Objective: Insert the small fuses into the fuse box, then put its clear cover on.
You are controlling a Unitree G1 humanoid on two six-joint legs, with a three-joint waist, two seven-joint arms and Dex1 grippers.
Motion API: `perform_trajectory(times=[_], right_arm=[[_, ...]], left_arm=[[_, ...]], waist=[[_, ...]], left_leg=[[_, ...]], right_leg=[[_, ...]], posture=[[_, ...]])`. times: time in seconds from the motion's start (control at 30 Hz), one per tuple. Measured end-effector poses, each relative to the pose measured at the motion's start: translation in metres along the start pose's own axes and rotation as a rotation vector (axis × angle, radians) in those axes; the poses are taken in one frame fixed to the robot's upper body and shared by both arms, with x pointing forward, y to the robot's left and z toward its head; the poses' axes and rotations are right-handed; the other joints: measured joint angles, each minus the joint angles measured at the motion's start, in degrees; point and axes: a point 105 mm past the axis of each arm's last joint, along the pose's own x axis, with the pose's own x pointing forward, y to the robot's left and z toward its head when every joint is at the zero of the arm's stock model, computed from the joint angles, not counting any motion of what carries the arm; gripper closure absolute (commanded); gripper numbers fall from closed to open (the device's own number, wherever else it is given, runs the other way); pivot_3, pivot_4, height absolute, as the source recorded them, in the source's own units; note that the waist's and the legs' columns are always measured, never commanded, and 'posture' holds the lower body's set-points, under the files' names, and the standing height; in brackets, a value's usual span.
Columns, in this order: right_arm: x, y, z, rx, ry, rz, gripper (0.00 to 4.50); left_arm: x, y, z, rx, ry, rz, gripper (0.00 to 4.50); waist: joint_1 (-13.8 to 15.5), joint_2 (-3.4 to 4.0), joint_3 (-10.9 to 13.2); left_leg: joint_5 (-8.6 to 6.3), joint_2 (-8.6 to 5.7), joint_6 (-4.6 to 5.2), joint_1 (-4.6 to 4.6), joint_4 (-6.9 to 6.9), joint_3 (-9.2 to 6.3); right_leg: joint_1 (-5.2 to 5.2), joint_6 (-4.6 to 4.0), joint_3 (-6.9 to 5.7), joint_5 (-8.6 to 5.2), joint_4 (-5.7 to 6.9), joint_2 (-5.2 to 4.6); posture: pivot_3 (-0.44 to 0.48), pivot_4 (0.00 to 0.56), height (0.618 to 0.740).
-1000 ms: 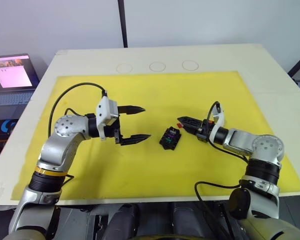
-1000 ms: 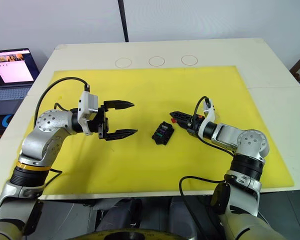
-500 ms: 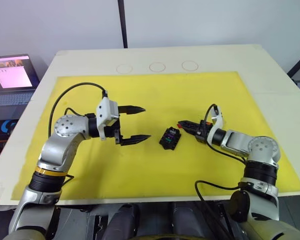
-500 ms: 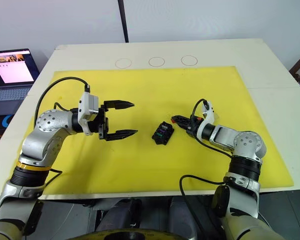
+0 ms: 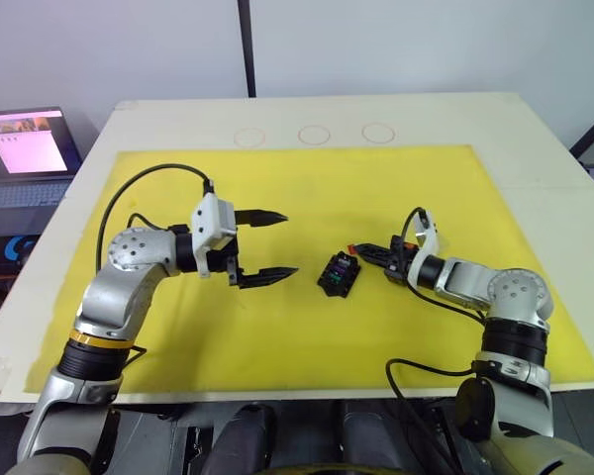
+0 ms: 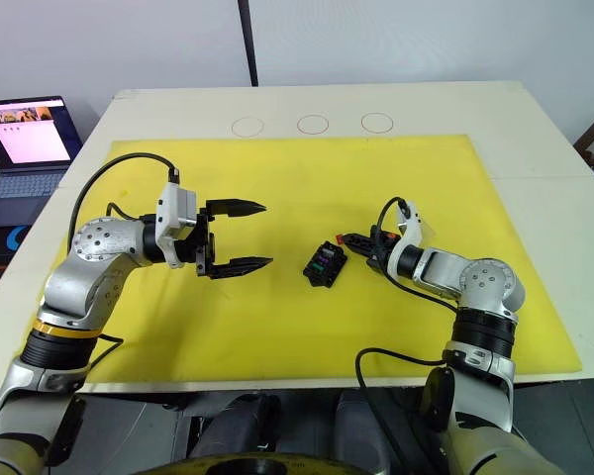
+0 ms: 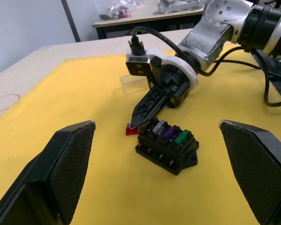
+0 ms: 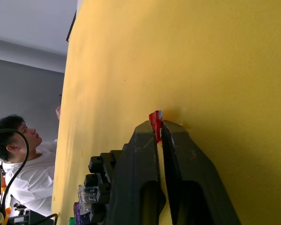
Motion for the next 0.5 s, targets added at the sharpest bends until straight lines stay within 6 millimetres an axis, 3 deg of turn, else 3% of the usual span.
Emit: perform_trajectory(times=[0.13,0.37,0.5], right_arm=[[0.0,-0.003,0.0,0.006,-0.001,-0.012,4.37],[-0.003,-0.004,0.002,0.012,-0.029,-0.011,4.37],[-0.019,0.007,0.007,0.036,-0.129,0.019,4.37]], left_arm=[[0.0,0.0,0.0,0.002,0.004,0.0,0.0],[0.001,0.0,-0.001,0.0,0.002,-0.001,0.0],[0.0,-0.002,-0.001,-0.008,0.004,-0.014,0.0]], waist=[[0.11,0.01,0.01],[0.18,0.01,0.0],[0.42,0.22,0.13]], left_leg=[[-0.06,0.0,0.08,0.46,-0.08,-0.01],[-0.06,-0.01,0.09,0.46,-0.06,-0.03],[-0.06,-0.05,0.09,0.33,-0.08,-0.1]], right_leg=[[0.5,0.04,-0.01,-0.04,-0.13,0.0],[0.52,0.05,-0.01,-0.05,-0.12,0.0],[0.4,0.07,-0.01,-0.06,-0.1,-0.05]], posture=[[0.0,0.15,0.74],[0.0,0.15,0.74],[0.0,0.15,0.74]])
